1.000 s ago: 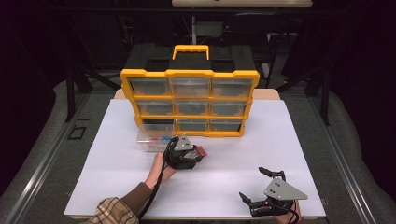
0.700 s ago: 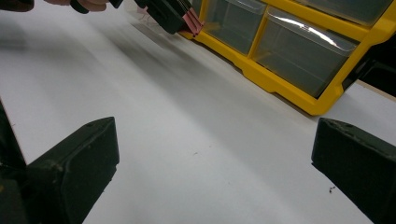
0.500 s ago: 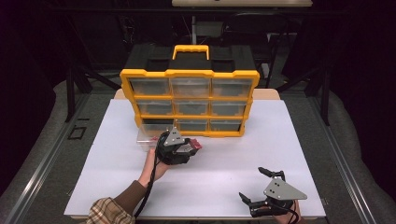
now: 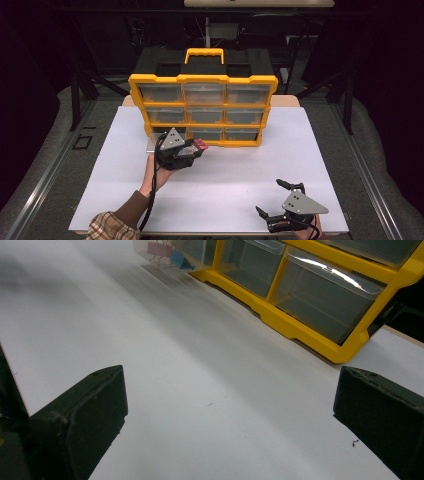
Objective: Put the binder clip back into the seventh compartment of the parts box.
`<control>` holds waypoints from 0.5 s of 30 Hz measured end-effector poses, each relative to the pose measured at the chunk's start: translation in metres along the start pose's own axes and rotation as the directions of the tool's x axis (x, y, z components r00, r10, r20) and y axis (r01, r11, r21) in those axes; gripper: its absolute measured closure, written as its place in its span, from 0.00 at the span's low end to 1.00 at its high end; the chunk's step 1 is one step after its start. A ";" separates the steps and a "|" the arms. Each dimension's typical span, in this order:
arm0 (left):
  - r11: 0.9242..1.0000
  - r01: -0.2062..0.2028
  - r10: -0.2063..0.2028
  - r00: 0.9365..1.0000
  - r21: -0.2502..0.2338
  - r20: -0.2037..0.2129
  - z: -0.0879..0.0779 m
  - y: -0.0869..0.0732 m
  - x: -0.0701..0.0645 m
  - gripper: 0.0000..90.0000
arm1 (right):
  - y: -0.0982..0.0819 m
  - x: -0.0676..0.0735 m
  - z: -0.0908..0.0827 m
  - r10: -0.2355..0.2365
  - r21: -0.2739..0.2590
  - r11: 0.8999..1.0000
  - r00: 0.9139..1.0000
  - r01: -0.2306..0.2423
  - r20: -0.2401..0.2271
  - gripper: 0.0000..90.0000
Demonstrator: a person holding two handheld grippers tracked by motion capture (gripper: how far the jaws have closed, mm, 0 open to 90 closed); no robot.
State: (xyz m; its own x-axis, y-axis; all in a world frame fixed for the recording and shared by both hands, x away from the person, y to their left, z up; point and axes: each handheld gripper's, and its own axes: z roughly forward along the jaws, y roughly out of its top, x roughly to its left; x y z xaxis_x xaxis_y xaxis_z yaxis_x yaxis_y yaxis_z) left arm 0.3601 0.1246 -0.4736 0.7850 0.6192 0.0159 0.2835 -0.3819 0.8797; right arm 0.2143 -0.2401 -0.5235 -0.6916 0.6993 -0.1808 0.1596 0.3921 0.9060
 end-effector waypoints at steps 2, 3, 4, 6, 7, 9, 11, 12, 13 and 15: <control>1.000 0.013 -0.013 1.000 -0.010 -0.010 -0.004 0.001 0.003 0.55 | 0.000 0.000 0.000 -0.005 -0.001 1.000 1.000 0.005 0.001 0.01; 1.000 0.016 -0.017 1.000 -0.016 -0.014 -0.006 0.001 0.005 0.55 | 0.000 0.000 0.000 -0.004 -0.001 1.000 1.000 0.004 0.001 0.01; 1.000 0.021 -0.021 1.000 -0.020 -0.019 -0.009 0.002 0.007 0.55 | 0.000 0.000 0.000 -0.004 -0.001 1.000 1.000 0.004 0.001 0.00; 0.999 0.032 -0.033 0.999 -0.037 -0.029 -0.014 0.002 0.010 0.55 | 0.000 0.000 -0.001 -0.006 -0.001 1.000 1.000 0.006 0.002 0.01; 0.999 0.032 -0.033 0.999 -0.041 -0.036 -0.016 0.003 0.012 0.55 | 0.000 0.000 -0.001 -0.006 -0.002 1.000 1.000 0.006 0.002 0.01; 0.998 0.034 -0.036 0.998 -0.048 -0.049 -0.021 0.003 0.015 0.55 | 0.000 -0.001 -0.001 -0.006 -0.001 1.000 1.000 0.006 0.002 0.01; 0.997 0.047 -0.051 0.997 -0.057 -0.061 -0.026 0.002 0.018 0.55 | 0.000 0.000 -0.001 -0.006 -0.002 1.000 1.000 0.006 0.002 0.01; 0.997 0.052 -0.056 0.996 -0.060 -0.067 -0.028 0.002 0.020 0.55 | 0.000 0.000 -0.001 -0.006 -0.001 1.000 1.000 0.006 0.002 0.00; 0.996 0.058 -0.063 0.995 -0.064 -0.072 -0.030 0.002 0.021 0.55 | 0.000 0.000 -0.001 -0.006 -0.001 1.000 1.000 0.006 0.002 0.01; 0.995 0.071 -0.077 0.994 -0.073 -0.072 -0.034 0.001 0.025 0.55 | 0.000 0.000 -0.001 -0.006 -0.001 1.000 1.000 0.006 0.002 0.01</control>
State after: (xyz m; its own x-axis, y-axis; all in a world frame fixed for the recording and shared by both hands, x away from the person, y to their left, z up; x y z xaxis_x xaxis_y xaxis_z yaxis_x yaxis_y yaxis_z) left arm 0.3613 0.1631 -0.4563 0.7192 0.6946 -0.0174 0.2979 -0.2856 0.9109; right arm 0.2141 -0.2405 -0.5232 -0.6912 0.6981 -0.1865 0.1552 0.3955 0.9053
